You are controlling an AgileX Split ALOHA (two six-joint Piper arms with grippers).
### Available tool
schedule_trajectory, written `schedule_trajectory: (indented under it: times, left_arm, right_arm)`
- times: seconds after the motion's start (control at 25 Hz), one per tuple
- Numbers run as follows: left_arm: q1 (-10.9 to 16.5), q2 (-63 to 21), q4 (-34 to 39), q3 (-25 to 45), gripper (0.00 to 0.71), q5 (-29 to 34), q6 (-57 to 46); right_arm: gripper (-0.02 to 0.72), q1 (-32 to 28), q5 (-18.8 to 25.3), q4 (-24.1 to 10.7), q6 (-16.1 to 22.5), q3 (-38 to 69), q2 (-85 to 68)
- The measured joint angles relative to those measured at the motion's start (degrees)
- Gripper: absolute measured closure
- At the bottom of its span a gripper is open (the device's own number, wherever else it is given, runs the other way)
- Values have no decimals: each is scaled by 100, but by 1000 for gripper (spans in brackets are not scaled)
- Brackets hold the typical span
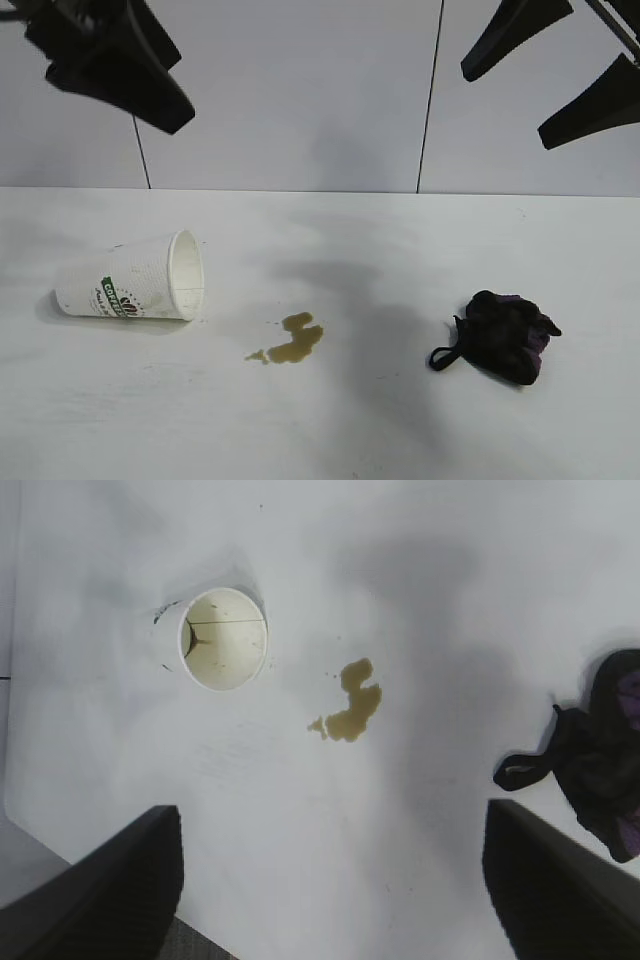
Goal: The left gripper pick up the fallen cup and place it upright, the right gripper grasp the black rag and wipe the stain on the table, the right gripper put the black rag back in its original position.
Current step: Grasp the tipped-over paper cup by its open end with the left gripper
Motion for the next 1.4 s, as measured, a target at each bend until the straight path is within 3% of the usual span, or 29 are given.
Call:
schedule_trajectory:
  times: [0.16,0.48,1.08,1.4]
  left_arm:
    - [-218,399,1140,0,47,-229,-440]
    - [-230,1341,2439,0,48,-278,-836]
    - [-237,2132,3035,-162,48,-669,-1031]
    - [-462,2552,3324,-515,48,-638,-1353]
  right_arm:
    - [136,0,0,0,0,0,0]
    - [136,0,0,6,0,0,0]
    - [136,0,-103,6,0,0,0]
    - [136,0,-108,6,0,0,0]
